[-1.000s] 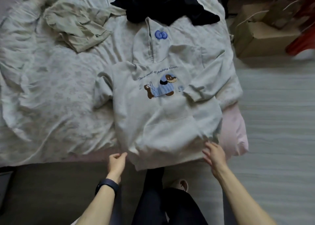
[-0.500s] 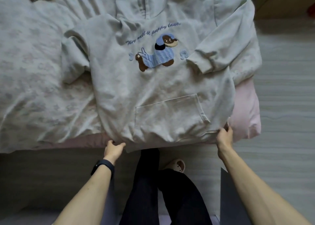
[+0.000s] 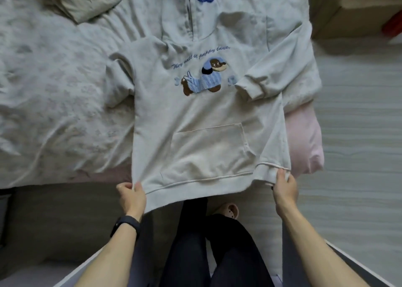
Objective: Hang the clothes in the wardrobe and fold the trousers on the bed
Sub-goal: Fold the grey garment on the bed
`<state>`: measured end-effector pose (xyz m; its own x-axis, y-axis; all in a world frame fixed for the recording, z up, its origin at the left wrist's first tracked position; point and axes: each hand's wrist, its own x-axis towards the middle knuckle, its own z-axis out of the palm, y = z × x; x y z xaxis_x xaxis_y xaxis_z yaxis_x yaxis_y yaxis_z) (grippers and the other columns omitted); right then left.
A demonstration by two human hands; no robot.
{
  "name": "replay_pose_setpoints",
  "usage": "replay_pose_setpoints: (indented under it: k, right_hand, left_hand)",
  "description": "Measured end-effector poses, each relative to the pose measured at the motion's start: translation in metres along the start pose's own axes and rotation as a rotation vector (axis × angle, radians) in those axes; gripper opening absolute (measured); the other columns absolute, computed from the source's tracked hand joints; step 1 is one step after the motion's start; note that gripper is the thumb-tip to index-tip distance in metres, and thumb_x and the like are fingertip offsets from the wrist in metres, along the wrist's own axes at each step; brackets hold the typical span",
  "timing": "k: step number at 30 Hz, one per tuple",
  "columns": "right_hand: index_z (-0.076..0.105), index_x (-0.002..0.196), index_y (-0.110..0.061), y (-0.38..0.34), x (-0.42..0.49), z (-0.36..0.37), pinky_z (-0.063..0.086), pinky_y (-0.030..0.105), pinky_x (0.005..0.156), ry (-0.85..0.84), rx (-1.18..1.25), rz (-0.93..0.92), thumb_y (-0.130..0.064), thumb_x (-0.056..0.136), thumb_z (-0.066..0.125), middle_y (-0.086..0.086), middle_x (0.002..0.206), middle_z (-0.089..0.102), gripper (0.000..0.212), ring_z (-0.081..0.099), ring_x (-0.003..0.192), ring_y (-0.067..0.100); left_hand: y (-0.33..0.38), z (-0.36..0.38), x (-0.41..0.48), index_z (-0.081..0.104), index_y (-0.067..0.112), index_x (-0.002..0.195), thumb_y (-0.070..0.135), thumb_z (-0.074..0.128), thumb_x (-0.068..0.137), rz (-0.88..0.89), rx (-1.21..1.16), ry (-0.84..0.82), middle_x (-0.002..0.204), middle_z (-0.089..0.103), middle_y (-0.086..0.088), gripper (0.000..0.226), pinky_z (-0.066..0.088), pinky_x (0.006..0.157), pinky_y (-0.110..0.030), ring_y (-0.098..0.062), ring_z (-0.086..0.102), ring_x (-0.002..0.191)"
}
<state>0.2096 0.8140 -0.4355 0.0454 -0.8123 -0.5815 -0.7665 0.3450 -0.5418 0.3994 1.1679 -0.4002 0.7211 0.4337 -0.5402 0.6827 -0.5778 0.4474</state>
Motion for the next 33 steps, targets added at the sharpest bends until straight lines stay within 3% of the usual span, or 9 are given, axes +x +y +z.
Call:
replay_pose_setpoints:
  k: [4, 8, 11, 16, 22, 25, 30, 33]
  right_hand:
    - [0.060, 0.122, 0.000, 0.018, -0.028, -0.029, 0.041, 0.045, 0.095, 0.059, -0.104, 0.047, -0.039, 0.105, 0.042, 0.030, 0.127, 0.061, 0.046, 0.055, 0.116, 0.048]
    - [0.047, 0.134, 0.009, 0.058, -0.034, -0.038, 0.041, 0.049, 0.104, -0.026, -0.294, 0.286, -0.019, 0.102, 0.049, 0.033, 0.136, 0.053, 0.043, 0.051, 0.124, 0.050]
    - [0.045, 0.140, 0.001, 0.060, -0.040, -0.023, 0.040, 0.044, 0.106, -0.155, -0.346, 0.169, -0.025, 0.098, 0.058, 0.024, 0.140, 0.054, 0.051, 0.051, 0.128, 0.042]
    - [0.055, 0.133, -0.012, 0.036, -0.052, 0.014, 0.041, 0.038, 0.103, -0.353, -0.303, -0.004, -0.031, 0.097, 0.062, 0.011, 0.133, 0.062, 0.041, 0.057, 0.124, 0.031]
    - [0.057, 0.131, -0.017, -0.017, -0.046, 0.025, 0.040, 0.031, 0.096, -0.383, -0.238, -0.095, -0.036, 0.096, 0.062, 0.003, 0.126, 0.065, 0.040, 0.060, 0.117, 0.023]
    - [0.056, 0.131, -0.015, -0.041, -0.035, 0.025, 0.042, 0.034, 0.101, -0.370, -0.202, -0.116, -0.035, 0.096, 0.063, 0.005, 0.129, 0.064, 0.041, 0.059, 0.119, 0.023]
    - [0.052, 0.135, -0.011, -0.125, 0.021, 0.044, 0.039, 0.028, 0.094, -0.297, -0.068, -0.128, -0.041, 0.095, 0.065, 0.006, 0.133, 0.061, 0.052, 0.056, 0.112, 0.017]
    - [0.057, 0.126, -0.008, -0.169, 0.056, 0.065, 0.050, 0.038, 0.094, -0.284, 0.104, -0.006, -0.054, 0.084, 0.074, 0.008, 0.117, 0.067, 0.065, 0.063, 0.108, 0.026]
  left_hand:
    - [0.002, -0.038, -0.009, 0.042, 0.008, 0.116, 0.020, 0.055, 0.101, 0.046, -0.006, 0.131, 0.116, 0.056, -0.027, 0.023, 0.035, 0.075, -0.040, -0.037, 0.052, 0.091]
    - [-0.010, -0.041, -0.003, 0.046, 0.001, 0.125, 0.015, 0.061, 0.097, -0.013, 0.105, 0.042, 0.126, 0.057, -0.030, 0.035, 0.041, 0.090, -0.043, -0.045, 0.054, 0.115]
    - [-0.006, -0.014, -0.009, 0.049, 0.002, 0.133, 0.019, 0.066, 0.094, 0.042, 0.256, -0.114, 0.136, 0.051, -0.027, 0.047, 0.038, 0.105, -0.042, -0.043, 0.048, 0.126]
    - [0.007, 0.048, -0.050, 0.042, 0.015, 0.147, 0.023, 0.061, 0.097, 0.221, 0.364, -0.378, 0.150, 0.040, -0.012, 0.053, 0.037, 0.111, -0.037, -0.031, 0.043, 0.137]
    - [0.050, 0.091, -0.084, 0.040, 0.019, 0.148, 0.026, 0.058, 0.098, 0.380, 0.383, -0.517, 0.151, 0.040, -0.006, 0.054, 0.037, 0.106, -0.033, -0.026, 0.045, 0.136]
    - [0.075, 0.102, -0.094, 0.040, 0.020, 0.148, 0.026, 0.056, 0.098, 0.445, 0.382, -0.566, 0.151, 0.041, -0.006, 0.053, 0.037, 0.105, -0.031, -0.024, 0.046, 0.136]
    - [0.174, 0.142, -0.080, 0.039, 0.020, 0.149, 0.028, 0.052, 0.099, 0.671, 0.430, -0.589, 0.151, 0.040, -0.003, 0.053, 0.037, 0.112, -0.034, -0.021, 0.042, 0.137]
    - [0.236, 0.172, -0.067, 0.039, 0.019, 0.149, 0.028, 0.051, 0.099, 0.818, 0.502, -0.544, 0.150, 0.040, -0.003, 0.053, 0.035, 0.114, -0.036, -0.022, 0.039, 0.138]
